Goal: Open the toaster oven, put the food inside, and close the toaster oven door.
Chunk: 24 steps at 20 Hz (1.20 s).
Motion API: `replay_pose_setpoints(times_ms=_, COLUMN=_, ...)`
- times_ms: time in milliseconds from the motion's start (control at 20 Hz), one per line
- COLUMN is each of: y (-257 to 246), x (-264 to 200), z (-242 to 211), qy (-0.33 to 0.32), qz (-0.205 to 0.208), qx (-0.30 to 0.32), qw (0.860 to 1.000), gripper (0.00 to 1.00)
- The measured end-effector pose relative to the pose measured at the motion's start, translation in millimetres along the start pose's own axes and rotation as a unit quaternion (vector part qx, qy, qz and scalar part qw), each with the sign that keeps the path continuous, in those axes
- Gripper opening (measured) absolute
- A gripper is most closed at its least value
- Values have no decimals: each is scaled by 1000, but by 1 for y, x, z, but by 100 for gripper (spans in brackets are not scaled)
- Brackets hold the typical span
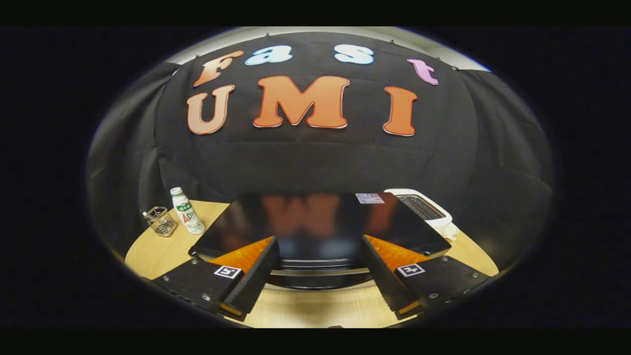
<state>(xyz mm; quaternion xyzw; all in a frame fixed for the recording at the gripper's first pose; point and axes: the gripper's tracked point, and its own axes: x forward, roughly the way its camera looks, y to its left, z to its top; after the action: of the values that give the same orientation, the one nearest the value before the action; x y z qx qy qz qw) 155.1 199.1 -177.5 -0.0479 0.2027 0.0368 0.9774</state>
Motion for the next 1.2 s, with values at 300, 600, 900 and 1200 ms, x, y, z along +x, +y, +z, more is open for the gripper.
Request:
replay_pose_setpoints(times_ms=300, y=4, x=-9, z=-2, qy=-2, qz=17, qx=18, qw=1000, gripper=98)
replay_pose_setpoints(times_ms=600, y=7, x=-30, z=-15, qy=6, qz=34, qx=12, qw=999, gripper=99)
replay_pose_setpoints(times_ms=900, y=2, x=-50, z=-28, qy=3, qz=35, qx=8, qw=999, gripper=99)
replay_pose_setpoints(times_ms=1200, y=0, x=-81, z=-54, qy=-10, qz=31, qx=12, qw=999, gripper=99)
